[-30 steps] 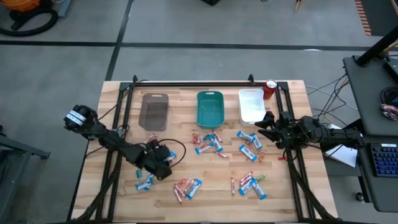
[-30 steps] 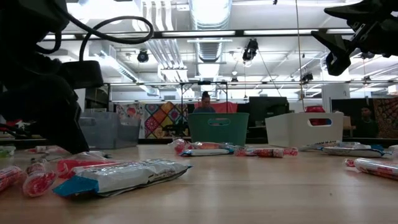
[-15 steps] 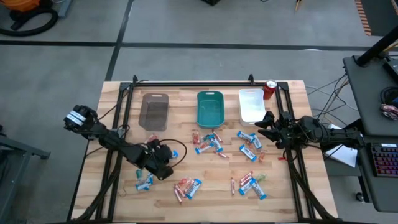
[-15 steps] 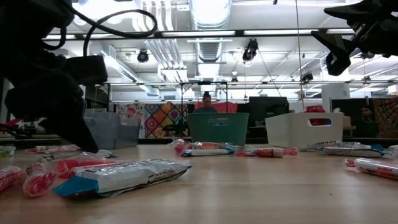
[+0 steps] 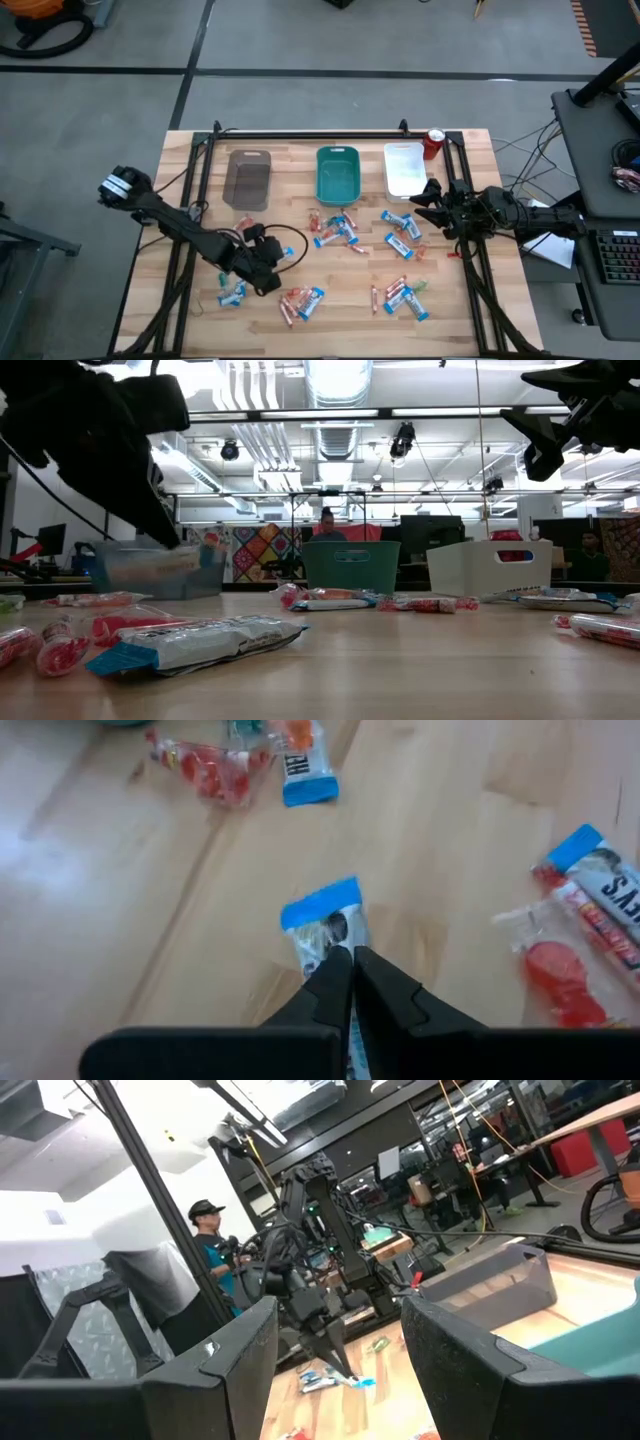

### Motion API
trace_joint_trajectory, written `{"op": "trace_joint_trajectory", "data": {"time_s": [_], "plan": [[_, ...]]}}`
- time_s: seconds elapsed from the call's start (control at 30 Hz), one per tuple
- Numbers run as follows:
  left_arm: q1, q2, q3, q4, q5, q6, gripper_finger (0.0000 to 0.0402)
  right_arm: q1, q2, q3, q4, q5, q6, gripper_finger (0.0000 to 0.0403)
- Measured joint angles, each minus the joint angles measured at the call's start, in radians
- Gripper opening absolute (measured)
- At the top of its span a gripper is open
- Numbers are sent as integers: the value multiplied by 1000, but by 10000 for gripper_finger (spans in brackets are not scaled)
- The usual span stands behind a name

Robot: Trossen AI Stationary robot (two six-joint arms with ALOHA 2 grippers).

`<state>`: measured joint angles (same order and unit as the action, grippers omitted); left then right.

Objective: Sort candy
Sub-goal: Put the white chocolate into the black bin

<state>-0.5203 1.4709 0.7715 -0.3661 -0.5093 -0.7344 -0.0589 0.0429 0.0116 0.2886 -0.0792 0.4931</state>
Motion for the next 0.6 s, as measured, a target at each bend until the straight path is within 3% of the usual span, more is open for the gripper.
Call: {"op": "trace_joint_trajectory", "data": {"time_s": [0.37,0.6], "plan": [[0,-100,-19,-21,-48,-61,7,0,0,0,-1,0,-12,205],[-42,-73,-152,237,-83,-42,86,0,0,0,-3,-1,-37,206]]}}
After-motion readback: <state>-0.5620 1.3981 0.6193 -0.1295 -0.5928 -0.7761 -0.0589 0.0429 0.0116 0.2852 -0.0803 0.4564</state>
